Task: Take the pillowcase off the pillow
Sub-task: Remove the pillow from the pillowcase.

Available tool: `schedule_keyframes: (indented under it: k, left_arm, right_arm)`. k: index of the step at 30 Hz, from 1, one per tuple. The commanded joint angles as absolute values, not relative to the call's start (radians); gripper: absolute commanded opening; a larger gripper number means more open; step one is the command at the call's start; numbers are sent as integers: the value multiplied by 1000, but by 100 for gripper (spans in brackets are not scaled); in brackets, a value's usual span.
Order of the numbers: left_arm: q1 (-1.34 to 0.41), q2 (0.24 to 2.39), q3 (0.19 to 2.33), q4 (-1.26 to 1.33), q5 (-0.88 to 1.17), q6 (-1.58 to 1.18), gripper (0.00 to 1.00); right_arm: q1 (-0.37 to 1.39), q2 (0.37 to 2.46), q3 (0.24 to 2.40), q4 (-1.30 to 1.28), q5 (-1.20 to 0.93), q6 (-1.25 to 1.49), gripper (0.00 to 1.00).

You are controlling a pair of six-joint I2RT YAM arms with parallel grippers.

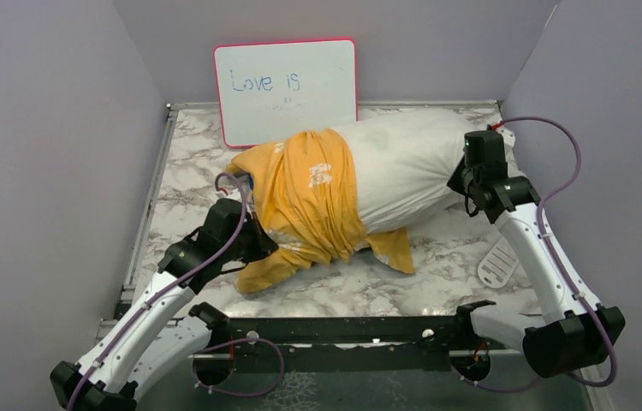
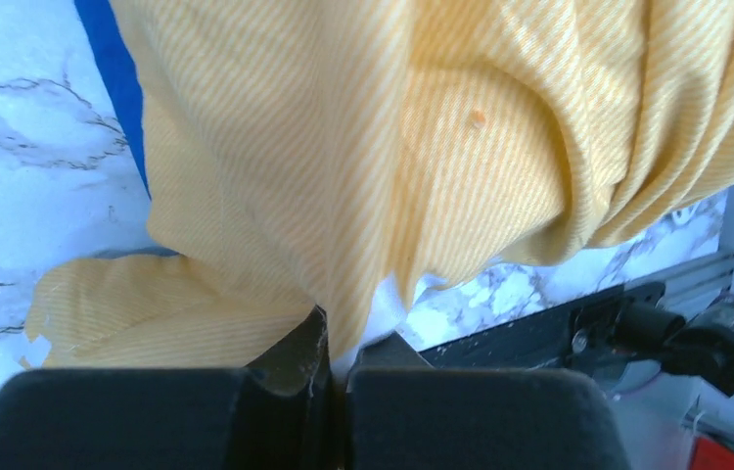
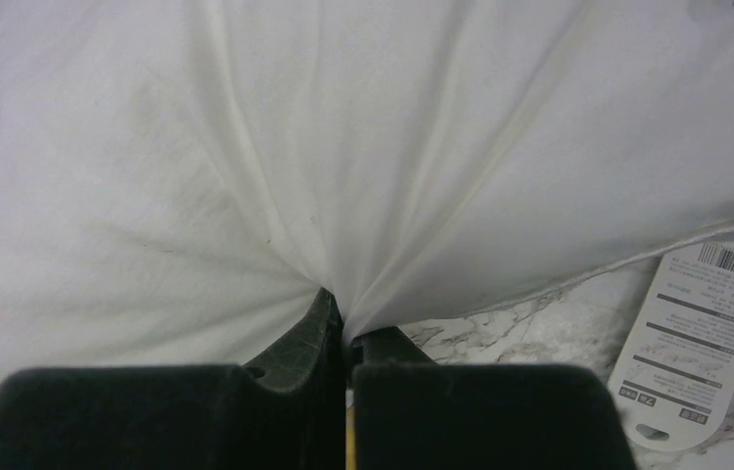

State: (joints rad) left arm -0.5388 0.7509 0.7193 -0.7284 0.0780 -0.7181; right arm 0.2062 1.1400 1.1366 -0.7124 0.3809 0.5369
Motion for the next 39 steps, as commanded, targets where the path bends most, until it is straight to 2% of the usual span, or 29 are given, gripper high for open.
schedule_keyframes:
  k: [1, 7, 12, 19, 21, 24, 26, 33, 35, 37, 39]
  left_arm:
    - [-532, 689, 780, -890, -205, -761, 0]
    - [-532, 644, 899, -1056, -400, -786, 0]
    - [-532, 643, 970, -1125, -474, -744, 0]
    - [-532, 705, 1025, -1149, -448, -650, 2]
    - [-532, 736, 1025, -1141, -395, -598, 6]
    - [-532, 800, 1024, -1148, -292, -500, 3]
    - [-532, 850, 1032, -1181, -275, -485, 6]
    - [-532, 981, 1162, -1330, -441, -457, 11]
    - [-532, 994, 1205, -1346, -490, -444, 11]
    - [-532, 992, 1212, -1333, -512, -436, 2]
    - [-532, 986, 1201, -1305, -490, -432, 0]
  right_arm:
    - [139, 1142, 1192, -648, 509, 476, 1]
    - [83, 1152, 1198, -626, 468, 458, 1]
    - [56, 1152, 1192, -622, 422, 460, 1]
    - [32, 1146, 1200, -624, 407, 456, 1]
    - [29, 1147, 1202, -623, 394, 457, 1]
    - [28, 1151, 1208, -624, 394, 454, 1]
    - [26, 1152, 1212, -625, 408, 451, 1]
    - [27, 1153, 1241, -648, 515, 430, 1]
    - [26, 1151, 1242, -649, 511, 428, 1]
    - [27, 1148, 1239, -647, 480, 435, 1]
    - [26, 1145, 1234, -644, 451, 441, 1]
